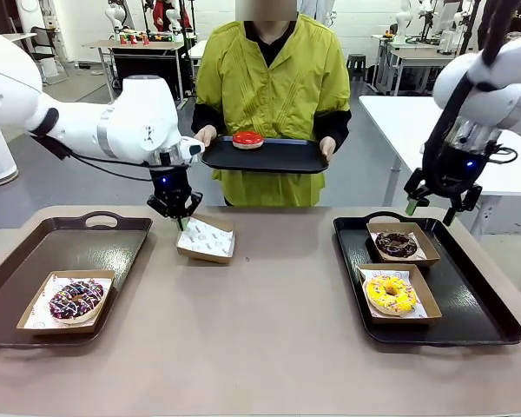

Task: Individually package the donuts and arrange them on the tray.
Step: Place the picked Paper togo box on the Handle tray while simultaneously picking up another Paper togo box from the table with the other hand, then place the picked Paper togo box on the Handle tray.

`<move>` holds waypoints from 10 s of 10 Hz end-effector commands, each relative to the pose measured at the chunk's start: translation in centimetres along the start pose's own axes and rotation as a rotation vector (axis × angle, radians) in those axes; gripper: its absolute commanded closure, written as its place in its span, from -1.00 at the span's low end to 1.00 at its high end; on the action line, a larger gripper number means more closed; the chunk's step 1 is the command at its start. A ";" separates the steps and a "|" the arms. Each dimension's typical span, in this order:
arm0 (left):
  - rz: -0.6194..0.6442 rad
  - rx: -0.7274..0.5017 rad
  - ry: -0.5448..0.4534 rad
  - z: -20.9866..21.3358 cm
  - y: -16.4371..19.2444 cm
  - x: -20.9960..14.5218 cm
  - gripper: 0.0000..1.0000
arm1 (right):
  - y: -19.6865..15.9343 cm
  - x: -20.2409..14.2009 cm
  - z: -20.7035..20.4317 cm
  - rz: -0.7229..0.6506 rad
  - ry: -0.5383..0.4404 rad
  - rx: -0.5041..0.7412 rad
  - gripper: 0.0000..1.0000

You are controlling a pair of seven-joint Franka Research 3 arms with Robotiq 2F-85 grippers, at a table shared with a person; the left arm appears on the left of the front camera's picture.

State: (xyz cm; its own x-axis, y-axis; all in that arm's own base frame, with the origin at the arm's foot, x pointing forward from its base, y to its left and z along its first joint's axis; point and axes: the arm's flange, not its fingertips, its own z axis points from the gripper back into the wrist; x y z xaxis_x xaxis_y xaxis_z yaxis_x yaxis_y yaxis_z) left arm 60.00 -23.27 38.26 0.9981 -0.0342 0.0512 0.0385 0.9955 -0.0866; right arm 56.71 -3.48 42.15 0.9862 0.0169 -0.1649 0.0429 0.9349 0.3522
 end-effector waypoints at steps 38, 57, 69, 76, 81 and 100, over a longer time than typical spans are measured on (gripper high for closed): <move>-0.044 -0.010 -0.072 12.8 -2.5 0.7 0.98 | -17.5 -14.0 2.4 0.074 -0.259 0.749 -1.00; 0.107 -0.020 -0.062 10.9 28.2 -8.4 0.98 | -17.5 -14.0 2.4 0.074 -0.259 0.749 -1.00; 0.101 -0.088 0.067 4.5 31.9 -2.0 0.98 | -17.5 -14.0 2.4 0.074 -0.259 0.749 -1.00; 0.085 -0.097 0.065 1.5 31.7 -1.2 0.11 | -17.5 -14.0 2.4 0.074 -0.259 0.749 -1.00; 0.064 -0.087 0.072 2.0 31.7 -1.7 -0.65 | -17.5 -14.0 2.4 0.074 -0.259 0.749 -1.00; 0.076 -1.141 -0.124 8.0 53.4 -22.2 -0.77 | -17.5 -14.0 2.4 0.074 -0.259 0.749 -1.00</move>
State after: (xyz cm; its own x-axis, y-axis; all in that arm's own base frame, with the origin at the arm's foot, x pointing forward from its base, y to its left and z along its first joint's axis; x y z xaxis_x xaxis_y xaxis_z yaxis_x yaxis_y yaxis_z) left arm 39.55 32.23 38.91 0.9906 0.1007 0.0927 0.0564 0.3168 -0.9468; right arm 42.89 -20.95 40.35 0.9912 -0.1106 0.0732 -0.0174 0.4385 0.8986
